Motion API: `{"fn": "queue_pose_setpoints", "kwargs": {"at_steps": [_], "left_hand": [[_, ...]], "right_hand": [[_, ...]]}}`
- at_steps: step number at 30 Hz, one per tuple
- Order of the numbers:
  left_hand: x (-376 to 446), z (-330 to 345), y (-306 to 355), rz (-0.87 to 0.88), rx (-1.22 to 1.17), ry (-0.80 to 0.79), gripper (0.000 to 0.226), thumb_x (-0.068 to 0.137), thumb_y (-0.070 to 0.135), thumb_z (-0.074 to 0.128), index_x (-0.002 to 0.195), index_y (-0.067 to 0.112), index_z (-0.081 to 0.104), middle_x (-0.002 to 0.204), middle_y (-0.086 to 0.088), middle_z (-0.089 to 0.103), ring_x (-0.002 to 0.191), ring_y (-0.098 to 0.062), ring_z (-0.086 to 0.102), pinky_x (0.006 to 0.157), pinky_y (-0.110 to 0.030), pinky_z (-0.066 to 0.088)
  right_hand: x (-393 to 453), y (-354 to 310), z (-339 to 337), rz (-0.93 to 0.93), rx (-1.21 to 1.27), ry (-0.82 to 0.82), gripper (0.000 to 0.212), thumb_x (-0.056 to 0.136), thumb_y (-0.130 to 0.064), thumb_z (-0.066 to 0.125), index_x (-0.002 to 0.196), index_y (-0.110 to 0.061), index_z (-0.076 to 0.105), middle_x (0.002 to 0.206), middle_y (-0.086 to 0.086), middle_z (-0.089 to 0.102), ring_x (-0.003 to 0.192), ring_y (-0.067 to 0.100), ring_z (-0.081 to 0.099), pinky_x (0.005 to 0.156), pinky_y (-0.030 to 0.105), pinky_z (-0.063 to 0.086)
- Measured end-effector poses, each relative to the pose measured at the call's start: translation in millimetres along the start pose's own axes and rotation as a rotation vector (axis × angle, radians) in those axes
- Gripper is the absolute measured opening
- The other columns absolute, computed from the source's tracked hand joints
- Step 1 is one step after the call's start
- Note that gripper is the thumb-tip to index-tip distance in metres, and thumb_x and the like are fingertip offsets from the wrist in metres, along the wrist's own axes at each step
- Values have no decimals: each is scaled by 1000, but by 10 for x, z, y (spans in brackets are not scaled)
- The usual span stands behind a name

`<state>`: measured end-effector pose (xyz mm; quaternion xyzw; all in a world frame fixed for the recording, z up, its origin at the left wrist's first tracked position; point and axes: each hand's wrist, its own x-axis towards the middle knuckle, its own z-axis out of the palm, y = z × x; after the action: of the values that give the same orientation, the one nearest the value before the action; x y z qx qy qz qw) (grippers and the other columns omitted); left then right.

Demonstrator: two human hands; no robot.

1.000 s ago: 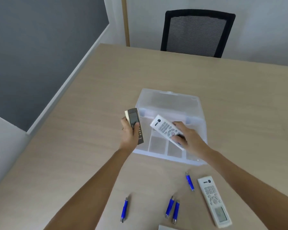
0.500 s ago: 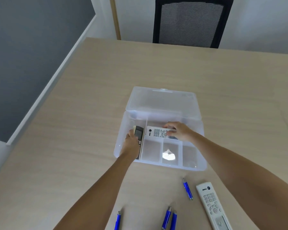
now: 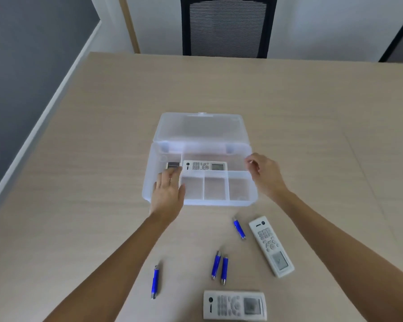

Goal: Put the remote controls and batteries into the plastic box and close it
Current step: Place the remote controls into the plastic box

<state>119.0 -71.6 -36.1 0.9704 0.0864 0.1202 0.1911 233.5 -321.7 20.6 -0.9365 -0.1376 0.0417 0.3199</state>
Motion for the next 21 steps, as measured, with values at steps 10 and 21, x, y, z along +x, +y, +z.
{"fn": "queue_pose_setpoints", "kwargs": {"at_steps": [10, 21], "left_hand": [[-1476, 165, 662, 551, -114, -588, 42, 82, 54, 52, 89, 14, 64, 100, -6, 58, 91, -24, 53, 75, -35, 47], [-1700, 243, 1142, 615, 168, -837, 67, 72, 54, 68, 114, 4, 51, 113, -11, 53, 94, -26, 51, 84, -39, 46]], "right_hand": [[-1793, 824, 325, 484, -297, -426, 75, 70, -38, 75, 126, -4, 38, 123, 18, 47, 111, 39, 50, 87, 41, 45], [-1592, 665, -314, 734, 703, -254, 25, 77, -16, 74, 97, -6, 63, 73, 4, 59, 58, 17, 55, 49, 23, 47]]}}
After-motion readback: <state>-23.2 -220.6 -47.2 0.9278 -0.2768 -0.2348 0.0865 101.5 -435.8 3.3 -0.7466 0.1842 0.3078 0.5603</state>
